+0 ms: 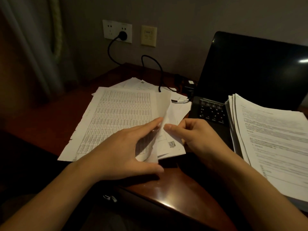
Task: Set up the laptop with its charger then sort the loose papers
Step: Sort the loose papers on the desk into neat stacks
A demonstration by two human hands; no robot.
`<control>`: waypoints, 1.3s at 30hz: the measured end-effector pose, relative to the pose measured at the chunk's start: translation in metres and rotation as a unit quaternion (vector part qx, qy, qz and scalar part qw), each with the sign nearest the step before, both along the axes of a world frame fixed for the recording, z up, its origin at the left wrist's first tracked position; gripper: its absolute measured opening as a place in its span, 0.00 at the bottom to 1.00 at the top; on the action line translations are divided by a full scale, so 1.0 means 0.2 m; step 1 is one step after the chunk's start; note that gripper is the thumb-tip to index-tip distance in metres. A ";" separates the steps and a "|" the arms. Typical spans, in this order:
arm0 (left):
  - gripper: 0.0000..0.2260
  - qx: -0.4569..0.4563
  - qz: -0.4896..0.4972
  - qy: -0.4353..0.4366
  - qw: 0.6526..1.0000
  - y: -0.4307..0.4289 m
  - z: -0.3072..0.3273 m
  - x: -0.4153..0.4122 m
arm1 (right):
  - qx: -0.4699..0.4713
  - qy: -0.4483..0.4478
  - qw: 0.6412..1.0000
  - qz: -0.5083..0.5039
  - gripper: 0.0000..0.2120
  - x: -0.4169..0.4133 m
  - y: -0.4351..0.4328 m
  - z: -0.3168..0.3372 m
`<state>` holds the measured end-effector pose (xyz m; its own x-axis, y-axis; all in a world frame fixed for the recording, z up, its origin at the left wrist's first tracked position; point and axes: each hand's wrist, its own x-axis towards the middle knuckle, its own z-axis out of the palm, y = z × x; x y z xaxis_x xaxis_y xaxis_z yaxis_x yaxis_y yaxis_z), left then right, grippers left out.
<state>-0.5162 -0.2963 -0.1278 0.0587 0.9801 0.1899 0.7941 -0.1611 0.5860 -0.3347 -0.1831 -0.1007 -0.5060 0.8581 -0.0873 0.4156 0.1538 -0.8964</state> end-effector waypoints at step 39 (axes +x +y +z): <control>0.28 0.027 0.073 -0.248 0.966 0.00 0.02 -0.04 | -0.186 0.104 0.977 0.003 0.25 -0.02 -0.01 0.02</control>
